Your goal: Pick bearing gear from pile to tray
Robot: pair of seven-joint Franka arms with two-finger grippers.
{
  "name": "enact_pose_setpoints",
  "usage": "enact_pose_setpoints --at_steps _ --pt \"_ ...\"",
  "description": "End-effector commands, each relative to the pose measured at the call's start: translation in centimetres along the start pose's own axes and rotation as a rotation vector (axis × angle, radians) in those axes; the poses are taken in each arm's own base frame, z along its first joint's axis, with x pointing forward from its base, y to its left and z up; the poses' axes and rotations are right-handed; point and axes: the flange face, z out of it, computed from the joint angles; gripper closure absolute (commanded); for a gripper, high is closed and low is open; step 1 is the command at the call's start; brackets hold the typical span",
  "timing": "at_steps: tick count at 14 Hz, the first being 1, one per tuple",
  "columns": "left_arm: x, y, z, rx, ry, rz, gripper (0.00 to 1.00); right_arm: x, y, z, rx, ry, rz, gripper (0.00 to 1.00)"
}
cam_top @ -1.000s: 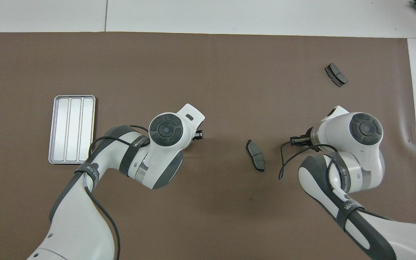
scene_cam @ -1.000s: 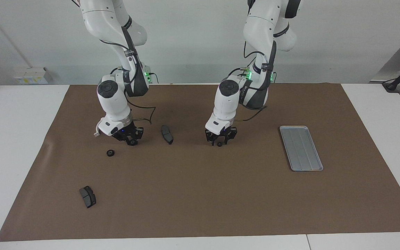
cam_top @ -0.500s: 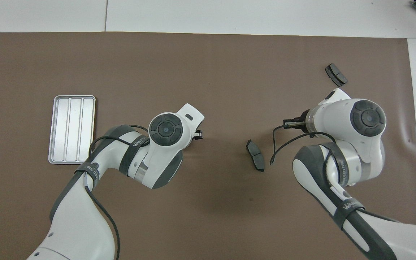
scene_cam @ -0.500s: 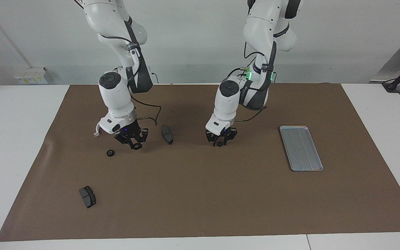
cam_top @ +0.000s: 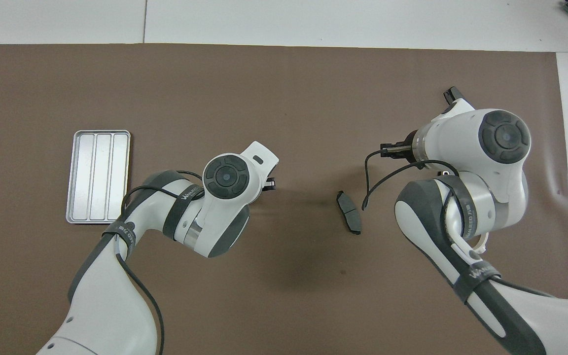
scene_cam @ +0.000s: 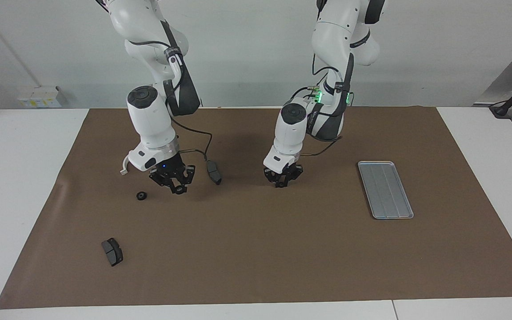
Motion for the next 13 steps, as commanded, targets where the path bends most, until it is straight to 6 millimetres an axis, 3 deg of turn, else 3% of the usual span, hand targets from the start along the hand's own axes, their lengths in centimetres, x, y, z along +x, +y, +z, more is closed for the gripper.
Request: enact_pose_setpoints --at_steps 1,5,7,11,13 --pt "0.0 -0.4 0.3 -0.01 0.008 -0.001 0.77 0.8 -0.5 -0.3 0.015 -0.009 0.024 1.0" --pt "0.0 -0.4 0.2 -0.007 0.004 -0.001 0.86 1.4 -2.7 -0.8 0.027 0.004 0.048 1.0" --pt "0.3 -0.4 -0.4 -0.012 0.01 -0.003 0.87 1.5 -5.0 -0.9 0.035 0.003 0.042 1.0" --pt "4.1 -3.4 -3.2 -0.018 0.025 -0.075 0.9 1.5 -10.6 -0.7 0.046 0.001 0.074 1.0" --pt "6.2 -6.2 -4.5 -0.011 0.014 -0.111 0.9 0.8 -13.2 -0.5 0.04 0.003 0.085 1.0"
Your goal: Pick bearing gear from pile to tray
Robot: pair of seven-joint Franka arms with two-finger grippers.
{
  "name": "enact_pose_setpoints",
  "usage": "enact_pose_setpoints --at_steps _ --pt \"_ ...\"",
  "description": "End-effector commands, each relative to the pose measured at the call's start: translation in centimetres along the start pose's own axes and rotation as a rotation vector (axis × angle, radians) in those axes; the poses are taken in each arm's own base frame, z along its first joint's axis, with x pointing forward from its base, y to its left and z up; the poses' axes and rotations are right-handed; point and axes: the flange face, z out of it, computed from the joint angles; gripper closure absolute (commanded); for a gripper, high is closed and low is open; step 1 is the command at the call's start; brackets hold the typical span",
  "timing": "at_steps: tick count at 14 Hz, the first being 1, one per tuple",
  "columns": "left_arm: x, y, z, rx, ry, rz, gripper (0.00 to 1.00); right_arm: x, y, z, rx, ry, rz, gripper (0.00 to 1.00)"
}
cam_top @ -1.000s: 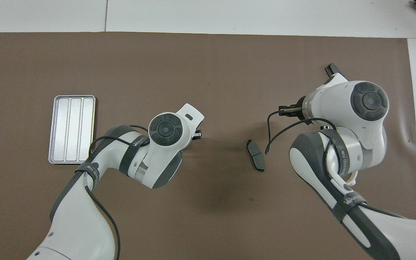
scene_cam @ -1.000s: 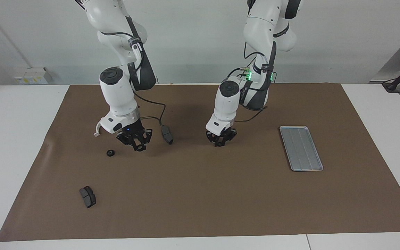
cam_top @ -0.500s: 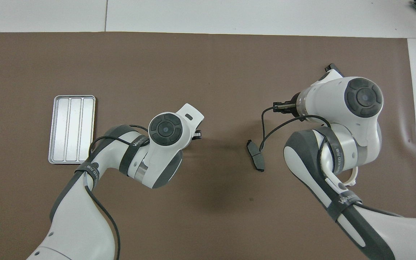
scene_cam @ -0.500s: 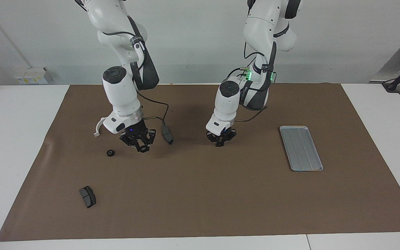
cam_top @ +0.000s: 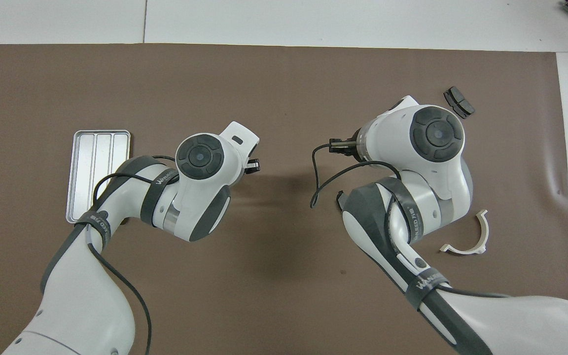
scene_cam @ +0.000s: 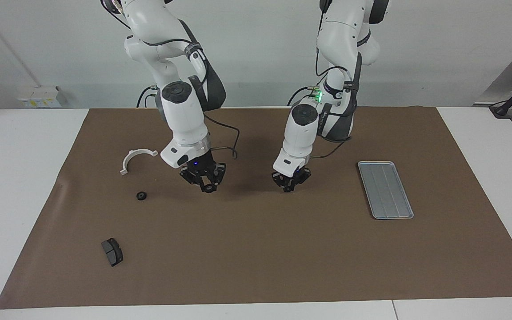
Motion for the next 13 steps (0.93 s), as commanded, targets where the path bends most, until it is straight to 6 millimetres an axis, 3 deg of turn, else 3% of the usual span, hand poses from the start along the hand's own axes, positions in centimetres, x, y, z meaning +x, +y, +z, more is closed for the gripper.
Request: enact_pose_setpoints --at_steps 1,4,7,10,12,13 --pt "2.7 -3.7 -2.8 -0.005 -0.026 -0.009 0.91 -0.3 -3.5 0.6 -0.017 -0.005 0.02 1.0" --pt "5.4 -10.7 -6.4 -0.048 -0.091 0.072 0.91 -0.7 -8.5 1.5 -0.031 -0.022 0.027 1.0" --pt "7.2 -18.8 -7.8 -0.048 -0.153 0.177 0.9 -1.7 -13.9 4.6 -0.052 -0.015 0.046 1.0" --pt "8.2 -25.9 -7.3 -0.057 -0.165 0.242 0.9 -3.3 -18.0 8.0 -0.068 -0.036 0.064 1.0" --pt "8.1 -29.2 -6.3 -0.062 -0.18 0.286 0.9 -4.3 -20.5 9.0 -0.059 -0.035 0.063 1.0" --pt "7.9 -30.5 -5.8 -0.062 -0.185 0.295 0.9 -4.4 -20.7 9.1 -0.048 -0.033 0.064 1.0"
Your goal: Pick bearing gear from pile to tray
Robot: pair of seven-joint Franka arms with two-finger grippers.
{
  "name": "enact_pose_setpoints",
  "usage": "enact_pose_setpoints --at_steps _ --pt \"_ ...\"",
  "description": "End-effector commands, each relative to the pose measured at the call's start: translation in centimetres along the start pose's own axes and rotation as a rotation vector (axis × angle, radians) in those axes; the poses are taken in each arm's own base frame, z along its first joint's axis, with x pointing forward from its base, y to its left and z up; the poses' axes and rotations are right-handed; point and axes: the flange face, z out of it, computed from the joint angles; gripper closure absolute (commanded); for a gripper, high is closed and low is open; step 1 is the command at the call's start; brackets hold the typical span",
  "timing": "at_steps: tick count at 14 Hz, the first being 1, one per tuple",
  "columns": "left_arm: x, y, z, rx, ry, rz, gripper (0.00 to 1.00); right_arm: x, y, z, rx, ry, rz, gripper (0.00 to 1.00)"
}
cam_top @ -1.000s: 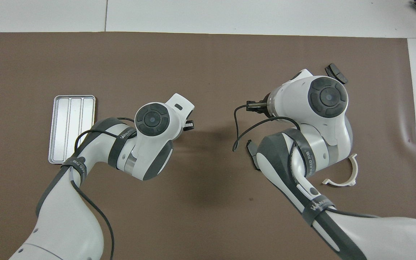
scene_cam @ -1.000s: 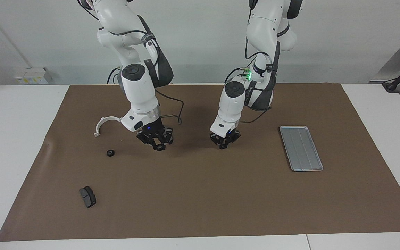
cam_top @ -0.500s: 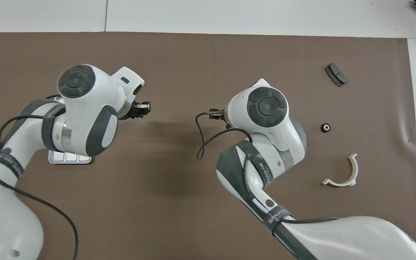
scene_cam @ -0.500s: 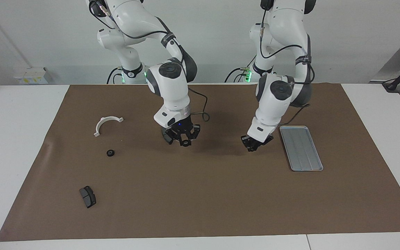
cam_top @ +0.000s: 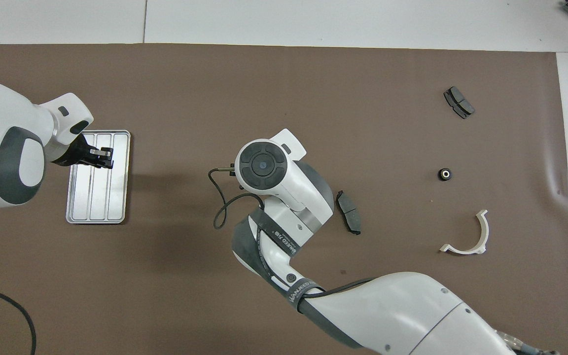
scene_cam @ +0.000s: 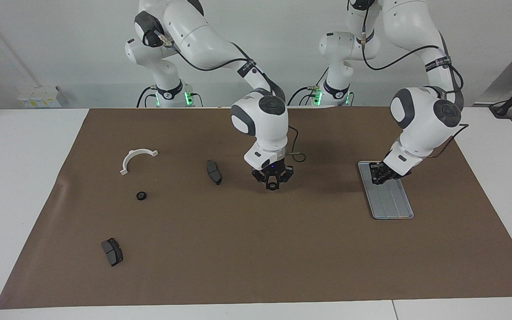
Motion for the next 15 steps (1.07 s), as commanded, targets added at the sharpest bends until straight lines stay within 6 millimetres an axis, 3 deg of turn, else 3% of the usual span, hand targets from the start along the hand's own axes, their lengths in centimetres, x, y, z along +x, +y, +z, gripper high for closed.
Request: enact_pose_setpoints --at_steps 1,4,7,8,9,10,11,13,15 --pt "-1.6 -2.2 1.3 -0.022 -0.022 0.044 0.9 0.7 -1.2 -0.1 0.011 0.007 0.025 1.0" --pt "-2.4 -2.8 3.1 -0.021 -0.041 0.036 0.89 -1.8 -1.7 1.9 0.004 -0.012 -0.002 1.0" --pt "-3.3 -2.9 5.0 -0.018 -0.041 0.03 0.84 -2.6 -1.2 2.4 -0.012 -0.023 -0.009 0.86" --pt "-3.3 -2.9 5.1 -0.017 -0.038 0.03 0.76 -2.7 -1.2 2.4 -0.021 -0.026 -0.014 0.76" --pt "-3.3 -2.9 5.2 -0.017 -0.038 0.03 0.72 -2.4 -1.1 2.1 -0.026 -0.021 -0.015 0.34" --pt "-3.3 -2.9 5.2 -0.016 -0.04 0.031 0.58 -2.1 -1.1 1.8 -0.023 -0.018 -0.011 0.12" --pt "-3.3 -2.9 5.3 -0.017 -0.041 0.03 0.44 -1.7 -1.0 1.1 -0.018 -0.009 -0.007 0.0" --pt "-3.2 -2.7 5.3 -0.015 -0.042 0.035 0.27 -0.5 0.2 -1.2 -0.022 0.009 0.003 0.0" --pt "-3.0 -2.4 5.1 -0.014 -0.038 0.04 0.19 1.9 3.8 -4.0 -0.026 0.031 0.019 0.0"
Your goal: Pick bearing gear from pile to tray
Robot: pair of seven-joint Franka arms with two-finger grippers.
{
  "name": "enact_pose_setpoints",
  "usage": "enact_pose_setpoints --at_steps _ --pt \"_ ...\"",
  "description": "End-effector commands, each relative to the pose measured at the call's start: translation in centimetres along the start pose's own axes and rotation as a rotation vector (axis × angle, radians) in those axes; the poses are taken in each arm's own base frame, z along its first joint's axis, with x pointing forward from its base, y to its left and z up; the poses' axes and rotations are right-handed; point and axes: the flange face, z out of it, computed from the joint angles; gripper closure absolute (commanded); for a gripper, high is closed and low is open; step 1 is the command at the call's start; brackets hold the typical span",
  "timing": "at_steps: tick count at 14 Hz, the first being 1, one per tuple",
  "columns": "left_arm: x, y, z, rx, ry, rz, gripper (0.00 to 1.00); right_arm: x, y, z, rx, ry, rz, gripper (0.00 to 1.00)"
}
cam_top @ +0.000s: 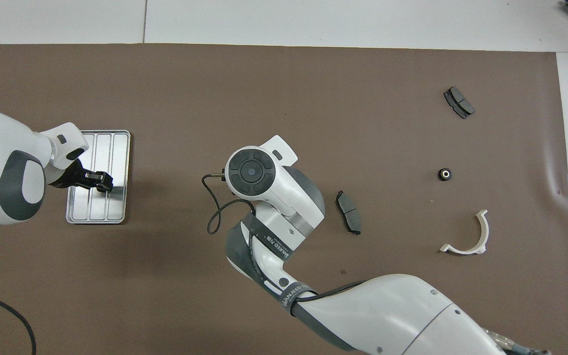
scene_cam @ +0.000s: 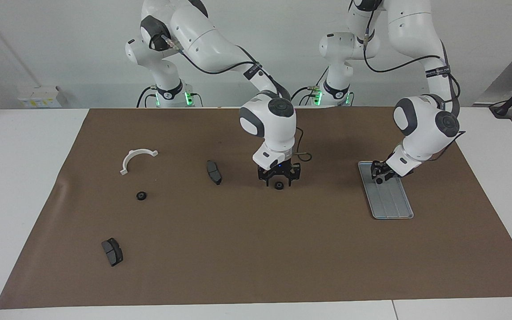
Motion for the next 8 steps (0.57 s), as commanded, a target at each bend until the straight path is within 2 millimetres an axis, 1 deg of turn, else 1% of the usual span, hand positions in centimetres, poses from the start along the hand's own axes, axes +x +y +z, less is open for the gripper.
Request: enact_pose_setpoints --at_steps 1,2,4,5,6,8 --pt "0.1 0.6 -0.5 0.0 0.028 0.013 0.19 3.2 5.8 -4.6 -0.01 0.035 0.007 0.0" --pt "0.7 0.9 -1.3 0.003 0.044 0.01 0.19 4.3 8.0 -6.0 -0.012 0.046 0.015 0.0" --pt "1.7 4.6 -1.9 0.01 0.062 -0.009 0.2 5.0 13.6 -7.4 -0.044 0.044 -0.003 0.0" --pt "2.3 7.4 -2.1 0.013 0.072 -0.042 0.2 5.3 16.3 -7.6 -0.051 0.033 -0.025 0.0" --pt "2.7 10.5 -2.2 0.014 0.089 -0.074 0.21 5.2 18.1 -7.8 -0.044 0.017 -0.044 0.0" --pt "2.8 16.2 -1.9 0.012 0.11 -0.14 0.23 5.4 22.7 -7.8 -0.05 -0.003 -0.077 0.0"
